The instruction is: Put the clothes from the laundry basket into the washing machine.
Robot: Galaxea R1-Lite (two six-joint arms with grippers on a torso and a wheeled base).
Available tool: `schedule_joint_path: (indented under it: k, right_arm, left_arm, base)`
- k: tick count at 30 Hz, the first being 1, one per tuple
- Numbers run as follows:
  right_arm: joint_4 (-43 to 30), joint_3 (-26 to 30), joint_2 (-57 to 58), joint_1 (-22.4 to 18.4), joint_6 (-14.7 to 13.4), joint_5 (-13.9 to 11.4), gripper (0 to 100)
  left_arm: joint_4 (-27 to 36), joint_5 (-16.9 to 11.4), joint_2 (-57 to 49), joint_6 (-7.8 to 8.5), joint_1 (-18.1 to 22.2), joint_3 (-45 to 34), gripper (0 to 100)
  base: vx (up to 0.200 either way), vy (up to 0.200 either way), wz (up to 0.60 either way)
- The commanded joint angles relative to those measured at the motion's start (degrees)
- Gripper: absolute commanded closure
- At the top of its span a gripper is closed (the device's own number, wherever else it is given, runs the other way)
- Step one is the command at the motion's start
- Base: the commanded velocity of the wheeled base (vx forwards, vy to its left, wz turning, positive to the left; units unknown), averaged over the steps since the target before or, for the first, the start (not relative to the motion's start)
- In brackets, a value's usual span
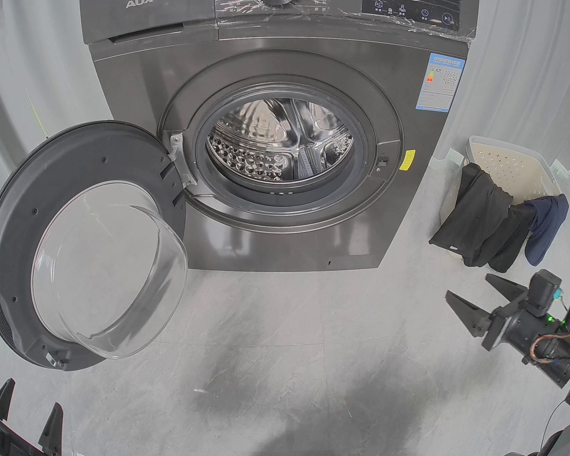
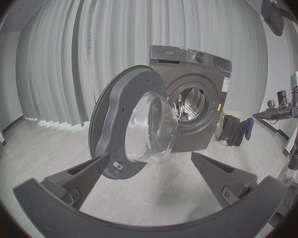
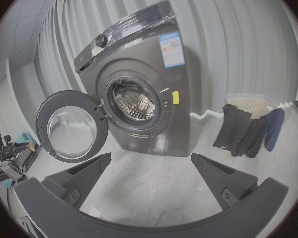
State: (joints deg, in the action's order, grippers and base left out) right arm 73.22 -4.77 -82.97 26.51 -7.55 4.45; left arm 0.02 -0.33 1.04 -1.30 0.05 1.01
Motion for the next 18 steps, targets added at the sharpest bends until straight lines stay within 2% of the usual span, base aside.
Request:
schedule_joint_path:
  k: [1,2,3,7,8,10,13,18]
  right_arm:
    - [-5.37,4.77,15.03,-6.48,0.16,-0.06,0]
    - [-5.37,4.77,15.03,-6.48,0.16,-0.06,0]
    - [-10.9,4.77,19.86,-7.44,0.16,-0.14,0]
    - [-21.71,4.77,30.32,-9.55,0.34,-0.14,0]
    - [-22.59,4.77,31.11,-9.9,0.43,-0.23,0]
    - [-31.03,4.77,39.11,-12.54,2.1,-0.32,0]
    - [-39.73,4.77,47.81,-14.56,3.06,-0.41,0]
    - [-48.96,4.77,59.59,-17.29,3.5,-1.02,0]
  left_arm:
    - [-0.02,0.07,-0.95,-0.1,-0.05,-0.92,0]
    - [-0.02,0.07,-0.95,-0.1,-0.05,-0.92,0]
    - [0.06,0.07,-0.95,-0.1,0.04,-0.92,0]
    - [-0.02,0.07,-0.95,-0.1,-0.05,-0.92,0]
    - [-0.02,0.07,-0.95,-0.1,0.04,-0.92,0]
    - [0.06,0.07,-0.95,-0.01,0.04,-0.92,0]
    - [-0.02,0.07,-0.95,-0.01,-0.05,-0.92,0]
    - [0.06,0.07,-0.95,-0.1,-0.05,-0.92,0]
  base:
    - [0.0,0.0,0.0]
    - [0.0,0.0,0.0]
    - [0.0,0.0,0.0]
    - [0.0,0.0,0.0]
    - [0.0,0.0,0.0]
    - [0.0,0.0,0.0]
    - [0.0,0.0,0.0]
    - [0.0,0.0,0.0]
